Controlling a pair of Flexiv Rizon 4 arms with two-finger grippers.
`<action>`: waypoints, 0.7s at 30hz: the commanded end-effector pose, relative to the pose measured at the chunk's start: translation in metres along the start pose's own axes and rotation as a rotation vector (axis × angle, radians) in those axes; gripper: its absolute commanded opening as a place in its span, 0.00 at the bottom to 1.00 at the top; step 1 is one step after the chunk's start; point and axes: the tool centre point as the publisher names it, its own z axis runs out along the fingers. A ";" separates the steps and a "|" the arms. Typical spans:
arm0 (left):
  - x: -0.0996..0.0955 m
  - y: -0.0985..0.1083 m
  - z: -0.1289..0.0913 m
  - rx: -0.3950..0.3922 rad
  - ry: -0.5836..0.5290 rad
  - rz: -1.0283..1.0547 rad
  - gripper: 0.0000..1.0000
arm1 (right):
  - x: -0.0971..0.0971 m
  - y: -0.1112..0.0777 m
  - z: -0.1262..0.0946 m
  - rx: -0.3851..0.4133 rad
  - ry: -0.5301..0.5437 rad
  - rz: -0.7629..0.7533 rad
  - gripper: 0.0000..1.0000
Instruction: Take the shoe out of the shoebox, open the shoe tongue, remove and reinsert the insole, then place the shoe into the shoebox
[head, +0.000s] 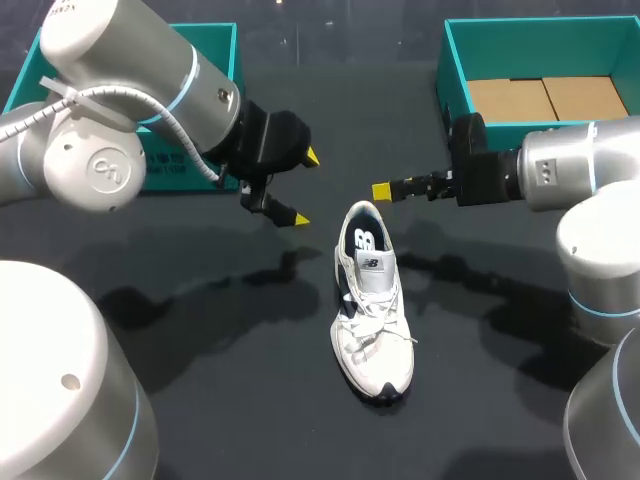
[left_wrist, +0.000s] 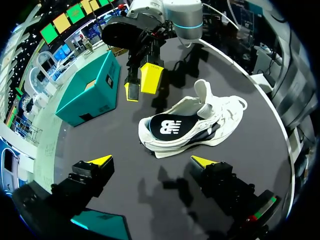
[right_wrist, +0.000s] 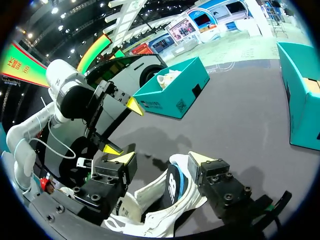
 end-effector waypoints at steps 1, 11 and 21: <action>0.002 0.004 -0.009 0.004 0.002 0.003 1.00 | 0.001 0.000 0.002 -0.015 0.004 0.006 0.87; 0.002 0.004 -0.009 0.004 0.002 0.003 1.00 | 0.001 0.001 0.002 -0.027 0.008 0.028 0.98; 0.002 0.004 -0.009 0.004 0.002 0.003 1.00 | 0.002 -0.001 0.003 -0.061 0.037 0.027 0.50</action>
